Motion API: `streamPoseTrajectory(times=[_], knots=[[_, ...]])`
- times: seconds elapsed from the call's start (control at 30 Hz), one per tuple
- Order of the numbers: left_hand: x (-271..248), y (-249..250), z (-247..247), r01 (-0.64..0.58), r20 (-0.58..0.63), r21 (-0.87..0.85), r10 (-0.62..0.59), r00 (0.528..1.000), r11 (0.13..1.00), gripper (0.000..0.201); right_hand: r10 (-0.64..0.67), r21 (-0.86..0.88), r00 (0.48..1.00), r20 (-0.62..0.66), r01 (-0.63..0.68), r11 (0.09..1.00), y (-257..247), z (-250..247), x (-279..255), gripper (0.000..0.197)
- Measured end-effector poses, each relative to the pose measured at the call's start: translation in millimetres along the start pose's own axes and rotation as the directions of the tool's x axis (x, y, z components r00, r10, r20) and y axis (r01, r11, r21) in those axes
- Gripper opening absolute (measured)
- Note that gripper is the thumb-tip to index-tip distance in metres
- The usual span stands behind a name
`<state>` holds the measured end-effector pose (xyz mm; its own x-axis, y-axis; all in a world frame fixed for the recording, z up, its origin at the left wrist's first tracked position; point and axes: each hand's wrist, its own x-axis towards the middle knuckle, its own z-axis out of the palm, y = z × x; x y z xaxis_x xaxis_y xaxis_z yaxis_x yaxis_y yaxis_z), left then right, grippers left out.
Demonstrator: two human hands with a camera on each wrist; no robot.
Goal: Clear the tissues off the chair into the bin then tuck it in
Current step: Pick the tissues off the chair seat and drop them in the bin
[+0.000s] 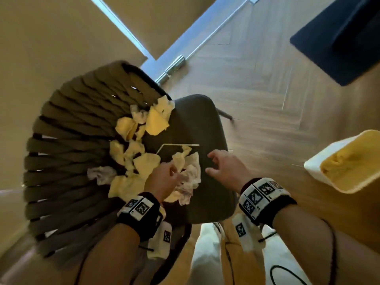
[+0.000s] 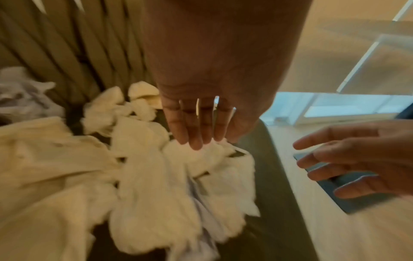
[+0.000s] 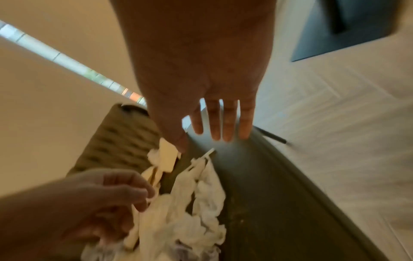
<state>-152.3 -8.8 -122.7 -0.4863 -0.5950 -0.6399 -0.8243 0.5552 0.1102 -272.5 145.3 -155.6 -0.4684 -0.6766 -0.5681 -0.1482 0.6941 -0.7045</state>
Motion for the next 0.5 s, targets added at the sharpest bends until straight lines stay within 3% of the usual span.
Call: streamPoseTrajectory(times=[0.1,0.2,0.27,0.33,0.4,0.5], knots=[[13.3,-49.5,-16.7,0.028,-0.039,-0.064,-0.031,0.999,0.998,0.015,-0.174,-0.308,0.984,-0.03,0.156,0.938,-31.7,34.4,38.3,0.079],[19.9,-78.1,-20.8,0.022,-0.054,-0.151,-0.031,0.998,0.988,0.015,-0.241,-0.56,0.959,0.151,0.284,0.778,-55.1,63.4,81.2,0.11],[25.1,-87.8,-19.1,-0.009,-0.056,-0.19,-0.002,0.998,0.982,0.017,-0.232,-0.68,0.932,0.28,0.363,0.637,-61.8,77.5,104.8,0.118],[31.7,-94.9,-16.4,-0.034,-0.058,-0.225,0.022,0.998,0.974,0.02,-0.215,-0.748,0.91,0.355,0.414,0.519,-64.7,88.8,117.5,0.113],[39.5,-96.6,-13.7,-0.04,-0.064,-0.261,0.024,0.998,0.965,0.025,-0.22,-0.784,0.903,0.369,0.43,0.449,-64.1,95.7,120.8,0.094],[53.0,-96.1,-10.6,-0.067,-0.089,-0.255,0.045,0.995,0.965,0.037,-0.276,-0.757,0.891,0.36,0.452,0.472,-61.5,101.4,119.9,0.055]])
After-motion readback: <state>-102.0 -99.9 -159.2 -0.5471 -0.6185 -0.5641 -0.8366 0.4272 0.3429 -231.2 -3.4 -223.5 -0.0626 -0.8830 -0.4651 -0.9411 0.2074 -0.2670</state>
